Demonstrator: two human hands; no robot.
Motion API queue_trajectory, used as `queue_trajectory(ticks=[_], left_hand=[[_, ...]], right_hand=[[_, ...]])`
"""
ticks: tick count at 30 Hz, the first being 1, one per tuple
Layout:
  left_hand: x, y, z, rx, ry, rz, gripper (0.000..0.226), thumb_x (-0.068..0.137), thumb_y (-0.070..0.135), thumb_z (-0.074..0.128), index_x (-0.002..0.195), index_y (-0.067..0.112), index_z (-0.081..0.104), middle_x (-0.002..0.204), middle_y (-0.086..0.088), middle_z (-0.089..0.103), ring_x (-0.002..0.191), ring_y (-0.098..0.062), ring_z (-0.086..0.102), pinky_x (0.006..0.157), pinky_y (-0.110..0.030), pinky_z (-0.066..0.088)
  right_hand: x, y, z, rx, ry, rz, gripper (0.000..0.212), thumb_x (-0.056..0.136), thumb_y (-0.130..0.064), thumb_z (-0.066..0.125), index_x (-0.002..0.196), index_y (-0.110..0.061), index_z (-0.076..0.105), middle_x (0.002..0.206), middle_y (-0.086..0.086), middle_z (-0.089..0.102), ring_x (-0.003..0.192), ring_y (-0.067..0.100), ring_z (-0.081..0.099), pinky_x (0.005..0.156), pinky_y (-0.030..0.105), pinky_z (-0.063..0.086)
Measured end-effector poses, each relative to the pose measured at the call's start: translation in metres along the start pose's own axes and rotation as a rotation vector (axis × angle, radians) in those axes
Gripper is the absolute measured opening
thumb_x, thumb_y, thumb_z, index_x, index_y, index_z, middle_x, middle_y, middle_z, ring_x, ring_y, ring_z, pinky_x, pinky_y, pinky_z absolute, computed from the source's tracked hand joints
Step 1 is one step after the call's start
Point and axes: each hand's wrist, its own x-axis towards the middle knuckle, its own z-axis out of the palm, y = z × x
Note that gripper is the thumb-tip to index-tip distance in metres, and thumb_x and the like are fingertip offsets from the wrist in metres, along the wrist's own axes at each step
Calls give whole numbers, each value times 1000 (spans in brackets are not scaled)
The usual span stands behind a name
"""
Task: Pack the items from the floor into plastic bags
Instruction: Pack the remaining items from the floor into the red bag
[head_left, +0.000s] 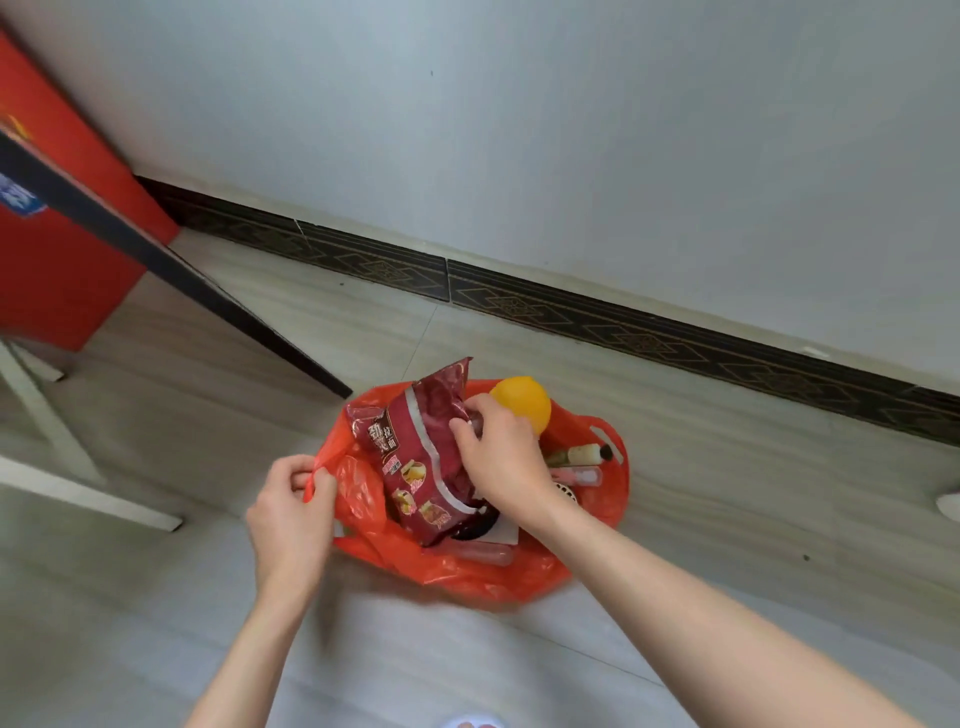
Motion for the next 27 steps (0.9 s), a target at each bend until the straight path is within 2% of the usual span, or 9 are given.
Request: queue_trajectory(ticks=[2,5,10,12,16,19,21,23,27], left_hand=[[-6,1,-4,-25,-8,28,8,82,8,55,88,13,60,68,4,58,70,-22,53,73,-32,40],[-12,9,-2,-51,-25,66,7,83,7,56,88,12,59,70,2,56,71,-22,52,72,-31,38],[-18,47,-9,-132,32,192,8,88,7,52,89,14,53,75,3,53,73,-19,47,67,-19,31],[-15,59,-13,-134,11,246,8,88,7,52,89,15,54,76,2,55,73,-21,49,70,-24,35],[-16,51,-15,54,-76,309,9,86,7,55,92,12,57,85,-3,58,81,-24,53,72,-26,35],[-22,40,-17,281,-131,361,26,83,10,60,109,10,57,105,-11,53,101,-31,49,86,-36,38],[-29,42,-15,461,-111,515,35,84,19,58,118,10,55,119,-15,49,113,-34,43,93,-47,37],[-42,54,-5,522,-147,691,45,82,30,48,122,10,52,129,-17,46,123,-36,39,98,-50,35],[-92,82,46,519,-382,1015,51,81,34,43,127,14,46,136,-20,44,130,-37,32,104,-50,30]], right_hand=[[-5,5,-1,8,-105,32,34,94,-24,48,125,-11,50,109,12,65,104,30,58,84,34,45],[-15,17,-11,28,-152,62,44,92,-26,51,133,-11,44,122,10,60,113,26,55,95,34,45],[-37,28,-10,-50,-158,-26,36,92,-22,50,126,-14,47,107,14,66,103,32,59,87,40,47],[-36,21,0,-25,-171,-35,37,92,-22,50,129,-16,47,113,15,65,108,34,57,90,39,45],[-19,5,17,109,-268,3,40,91,-20,52,131,-17,50,131,8,57,123,27,50,103,33,40],[-22,8,6,99,-247,-58,39,92,-18,50,131,-16,51,135,5,54,127,20,46,107,32,36],[-33,21,-16,44,-196,-120,37,92,-20,50,129,-17,51,134,3,54,125,18,47,106,32,37],[-44,45,-47,-45,-147,-177,37,92,-22,49,129,-20,51,132,0,55,124,16,48,105,32,37],[-58,115,-127,-392,-150,-105,44,94,-27,45,137,-22,38,141,1,46,131,21,40,108,35,33]])
